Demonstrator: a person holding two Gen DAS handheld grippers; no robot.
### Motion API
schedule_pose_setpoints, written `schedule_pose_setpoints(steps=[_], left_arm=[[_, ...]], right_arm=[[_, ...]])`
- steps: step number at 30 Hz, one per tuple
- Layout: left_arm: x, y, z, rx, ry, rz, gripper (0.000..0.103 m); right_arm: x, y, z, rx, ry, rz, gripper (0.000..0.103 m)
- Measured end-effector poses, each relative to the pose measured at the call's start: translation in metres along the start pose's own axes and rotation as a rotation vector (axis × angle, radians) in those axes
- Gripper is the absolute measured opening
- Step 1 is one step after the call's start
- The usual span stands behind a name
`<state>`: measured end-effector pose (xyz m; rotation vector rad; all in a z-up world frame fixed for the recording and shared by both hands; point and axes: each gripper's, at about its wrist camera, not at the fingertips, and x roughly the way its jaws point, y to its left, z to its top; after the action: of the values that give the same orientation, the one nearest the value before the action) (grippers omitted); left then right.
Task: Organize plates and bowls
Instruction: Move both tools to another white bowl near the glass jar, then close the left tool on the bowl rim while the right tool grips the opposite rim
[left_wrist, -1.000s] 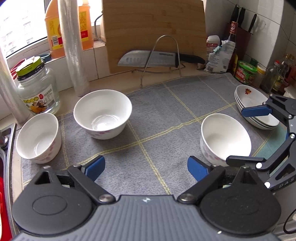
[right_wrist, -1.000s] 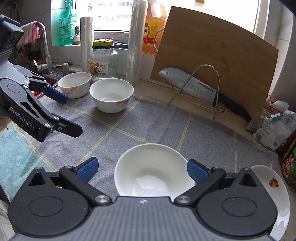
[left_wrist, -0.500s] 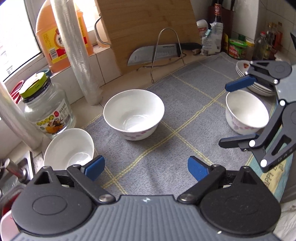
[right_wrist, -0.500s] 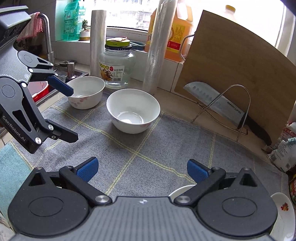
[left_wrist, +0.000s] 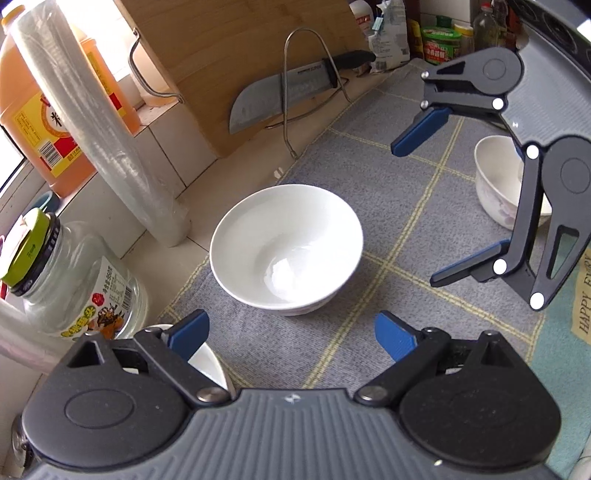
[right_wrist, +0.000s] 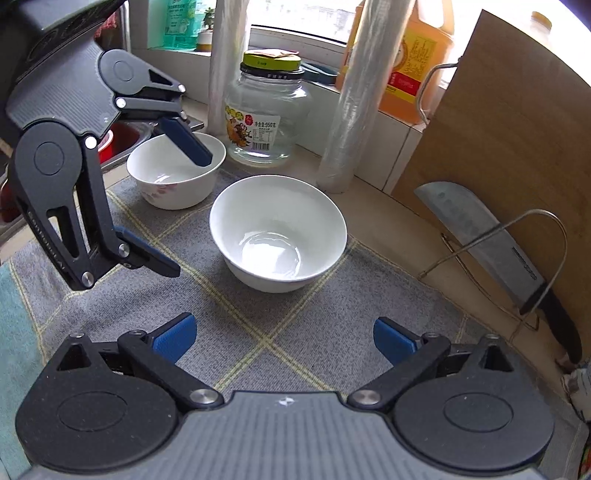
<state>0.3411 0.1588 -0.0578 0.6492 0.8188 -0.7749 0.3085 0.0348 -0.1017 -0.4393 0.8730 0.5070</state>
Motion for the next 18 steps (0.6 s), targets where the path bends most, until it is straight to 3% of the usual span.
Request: schedule_pose_setpoints(steps=[13, 18], left_arm=[[0.037, 0.026, 0.006, 0.103, 0.056, -0.043, 0.096], [0.048, 0.029, 0.006, 0.137, 0.066, -0.080, 0.095]], right_arm=[[0.051, -0.028, 0.018, -0.132, 0.062, 0.115, 0.103], [0.063, -0.023, 0.019, -0.194, 0.075, 0.152, 0.097]])
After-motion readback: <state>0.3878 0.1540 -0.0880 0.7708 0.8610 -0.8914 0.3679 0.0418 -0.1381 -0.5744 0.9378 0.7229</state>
